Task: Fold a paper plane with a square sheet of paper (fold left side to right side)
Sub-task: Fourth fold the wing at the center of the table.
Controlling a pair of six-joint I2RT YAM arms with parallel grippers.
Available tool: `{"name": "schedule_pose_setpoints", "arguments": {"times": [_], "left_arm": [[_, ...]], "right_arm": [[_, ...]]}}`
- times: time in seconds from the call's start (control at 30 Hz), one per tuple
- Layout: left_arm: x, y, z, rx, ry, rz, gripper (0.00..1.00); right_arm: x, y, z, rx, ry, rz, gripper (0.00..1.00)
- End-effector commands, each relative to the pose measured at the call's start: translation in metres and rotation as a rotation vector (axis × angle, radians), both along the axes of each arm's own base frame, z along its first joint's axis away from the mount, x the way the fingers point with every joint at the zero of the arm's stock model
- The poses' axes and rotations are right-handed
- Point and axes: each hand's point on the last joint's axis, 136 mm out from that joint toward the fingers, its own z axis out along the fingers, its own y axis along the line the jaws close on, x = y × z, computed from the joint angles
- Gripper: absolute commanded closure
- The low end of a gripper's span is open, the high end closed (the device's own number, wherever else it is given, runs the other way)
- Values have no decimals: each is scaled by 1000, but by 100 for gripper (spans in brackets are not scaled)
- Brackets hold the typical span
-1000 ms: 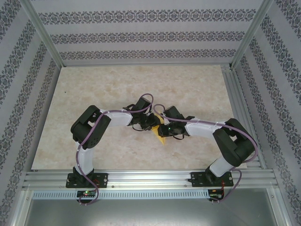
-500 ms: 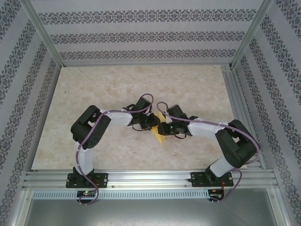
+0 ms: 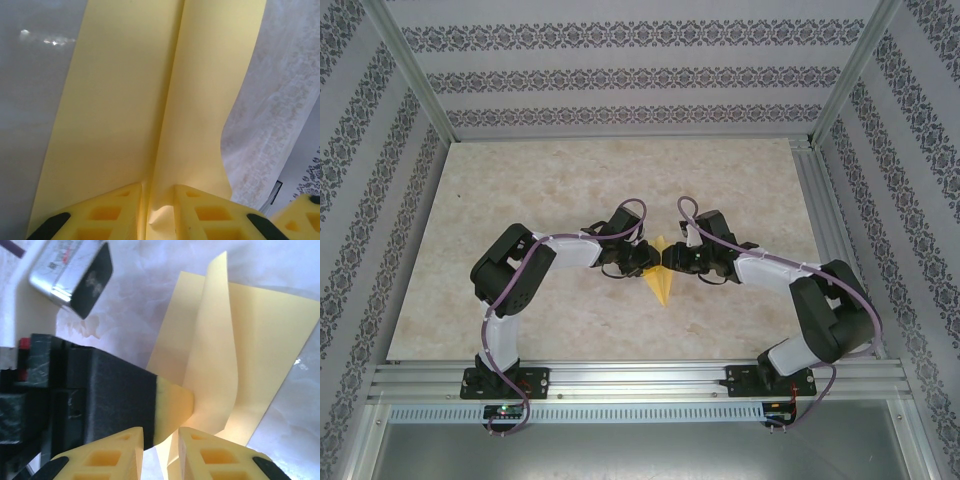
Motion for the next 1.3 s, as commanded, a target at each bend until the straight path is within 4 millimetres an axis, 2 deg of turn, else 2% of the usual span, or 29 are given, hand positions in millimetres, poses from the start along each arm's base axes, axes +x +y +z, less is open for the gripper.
{"name": "schedule_pose_setpoints", "arguments": {"times": [0.0,0.33,0.67,0.83,1.03,1.27], "left_arm": [[-9,-2,-6,24,4,-32,75],[-10,-3,-6,23,5,-35,75],[-9,-4,-5,24,4,-35,75],[-10,-4,-5,25,4,-38,75],[-9,-5,-5,24,4,-38,75],[-10,-4,-7,29,7,-40,75]], "right_arm": [[6,3,4,32,18,-17,75],[2,-21,-18,5,113,-123,69],[2,-11,-26,61,203,-126,71],[6,-6,-23,92,198,-126,73],[6,-5,-23,99,201,-125,79],[8,-13,-28,46,188,-130,97]]}}
